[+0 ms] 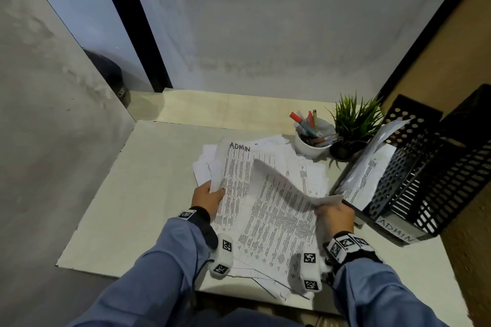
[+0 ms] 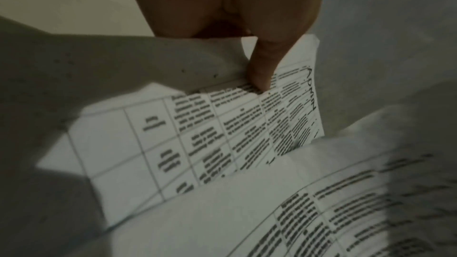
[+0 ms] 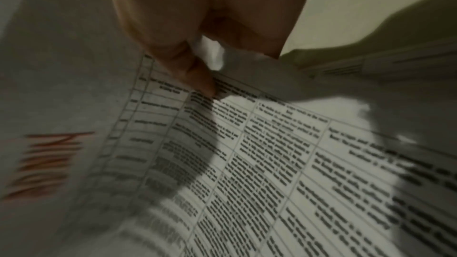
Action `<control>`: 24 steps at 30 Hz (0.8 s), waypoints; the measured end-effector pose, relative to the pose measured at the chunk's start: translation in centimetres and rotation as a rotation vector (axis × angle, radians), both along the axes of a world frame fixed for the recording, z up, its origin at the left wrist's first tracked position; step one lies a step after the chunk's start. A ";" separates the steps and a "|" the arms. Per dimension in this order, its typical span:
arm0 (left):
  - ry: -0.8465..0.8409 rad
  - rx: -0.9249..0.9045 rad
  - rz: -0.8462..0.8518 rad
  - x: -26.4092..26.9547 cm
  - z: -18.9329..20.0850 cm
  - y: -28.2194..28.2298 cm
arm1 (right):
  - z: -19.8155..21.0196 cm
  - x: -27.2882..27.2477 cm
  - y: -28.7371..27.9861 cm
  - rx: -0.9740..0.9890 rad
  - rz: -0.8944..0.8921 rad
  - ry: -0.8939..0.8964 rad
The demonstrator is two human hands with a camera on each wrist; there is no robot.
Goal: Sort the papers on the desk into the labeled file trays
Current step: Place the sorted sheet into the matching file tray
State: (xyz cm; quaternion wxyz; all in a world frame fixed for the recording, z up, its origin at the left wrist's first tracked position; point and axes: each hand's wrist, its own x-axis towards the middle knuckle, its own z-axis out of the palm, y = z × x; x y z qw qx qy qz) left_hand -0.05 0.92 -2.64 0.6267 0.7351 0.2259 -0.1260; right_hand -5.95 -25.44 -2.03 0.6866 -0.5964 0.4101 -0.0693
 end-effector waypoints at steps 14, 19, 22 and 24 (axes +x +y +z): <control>0.196 0.015 -0.216 0.0 1.8 -1.9 | 0.9 2.5 1.1 0.150 0.069 0.023; 0.101 0.226 0.016 0.8 0.3 -1.8 | 0.9 2.0 1.7 0.104 0.165 0.052; 0.161 0.268 -0.021 1.0 0.4 -2.3 | 0.1 1.5 2.2 0.176 0.153 0.018; 0.177 0.247 -0.066 1.3 0.3 -2.5 | -0.7 1.5 2.1 0.222 0.130 0.021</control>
